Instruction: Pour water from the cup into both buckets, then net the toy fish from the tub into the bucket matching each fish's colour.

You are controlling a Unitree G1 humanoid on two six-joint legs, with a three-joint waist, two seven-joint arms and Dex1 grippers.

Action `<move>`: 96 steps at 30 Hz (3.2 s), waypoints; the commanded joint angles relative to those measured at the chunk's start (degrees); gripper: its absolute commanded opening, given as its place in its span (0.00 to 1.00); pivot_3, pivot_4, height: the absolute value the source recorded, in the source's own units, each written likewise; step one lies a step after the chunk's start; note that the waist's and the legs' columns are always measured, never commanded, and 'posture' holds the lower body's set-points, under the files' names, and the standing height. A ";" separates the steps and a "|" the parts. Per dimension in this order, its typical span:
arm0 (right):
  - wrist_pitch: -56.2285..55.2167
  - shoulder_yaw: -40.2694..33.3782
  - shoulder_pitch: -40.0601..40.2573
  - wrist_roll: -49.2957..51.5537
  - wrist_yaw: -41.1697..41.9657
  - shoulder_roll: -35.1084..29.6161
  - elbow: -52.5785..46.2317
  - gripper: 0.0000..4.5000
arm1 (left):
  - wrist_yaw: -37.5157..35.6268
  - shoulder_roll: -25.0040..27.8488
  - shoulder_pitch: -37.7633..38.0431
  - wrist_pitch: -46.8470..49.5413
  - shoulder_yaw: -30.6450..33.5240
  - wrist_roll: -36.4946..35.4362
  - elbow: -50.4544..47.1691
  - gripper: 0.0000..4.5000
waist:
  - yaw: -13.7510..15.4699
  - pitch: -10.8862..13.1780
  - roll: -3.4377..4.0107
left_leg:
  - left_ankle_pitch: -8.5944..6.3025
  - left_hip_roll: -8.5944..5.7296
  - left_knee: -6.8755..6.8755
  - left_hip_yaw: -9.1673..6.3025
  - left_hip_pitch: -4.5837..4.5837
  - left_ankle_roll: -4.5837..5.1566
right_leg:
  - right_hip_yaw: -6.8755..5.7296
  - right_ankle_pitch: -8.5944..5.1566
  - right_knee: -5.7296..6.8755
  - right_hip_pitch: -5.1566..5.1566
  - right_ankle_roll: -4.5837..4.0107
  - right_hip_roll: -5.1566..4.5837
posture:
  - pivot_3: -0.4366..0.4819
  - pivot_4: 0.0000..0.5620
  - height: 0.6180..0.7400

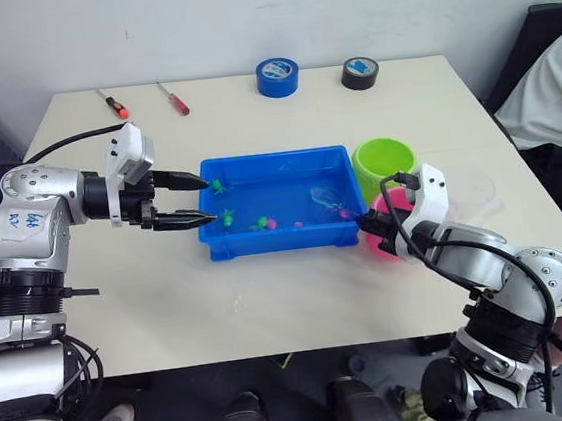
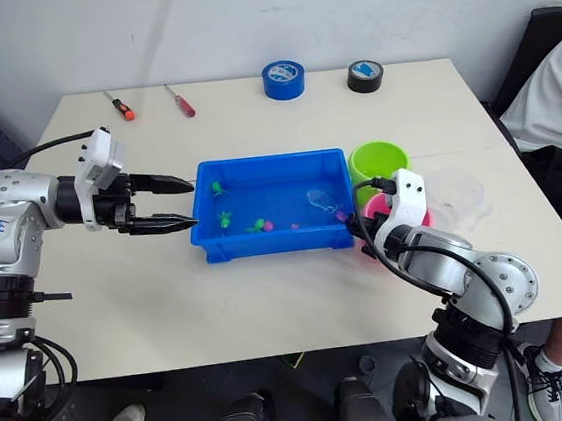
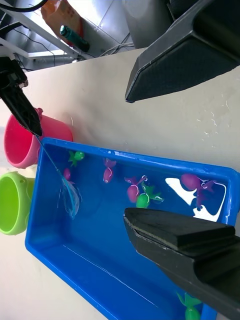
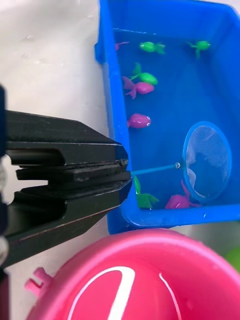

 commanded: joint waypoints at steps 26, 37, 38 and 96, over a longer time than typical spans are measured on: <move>-38.20 28.19 6.91 44.93 -35.67 -24.46 2.95 0.00 | 1.21 -1.08 -0.06 -0.78 0.83 -0.19 -0.95 0.82 | -0.99 0.01 0.01 | 0.08 0.03 -0.11 0.02 -0.03 0.12 | 0.04 -0.02 -0.09 -0.01 -0.02 0.05 | 0.48 0.27 0.95; -30.94 36.04 -0.73 41.73 -25.02 -38.19 11.23 0.00 | 1.67 -0.63 -0.20 -0.01 1.17 -0.44 -1.77 0.82 | -0.54 0.04 0.06 | 0.08 0.01 -0.09 0.02 -0.06 0.12 | 0.02 -0.02 -0.14 -0.01 -0.03 0.03 | 0.48 0.27 0.95; -29.92 37.22 -1.37 38.56 -22.24 -39.15 11.06 0.00 | 1.70 -0.61 -0.19 -0.03 1.17 -0.41 -1.78 0.82 | -0.43 0.04 0.06 | 0.08 0.01 -0.08 0.02 -0.07 0.12 | 0.03 -0.02 -0.14 0.00 -0.03 0.03 | 0.48 0.27 0.95; -44.84 8.37 31.92 -25.68 54.48 -47.97 -21.69 0.00 | -1.10 -7.68 -10.94 -10.21 3.08 -0.29 18.71 0.82 | 1.70 0.04 0.05 | 0.03 -0.25 0.28 0.16 -0.09 0.13 | -0.23 -0.01 -0.26 0.37 -0.01 0.15 | 0.48 0.27 0.95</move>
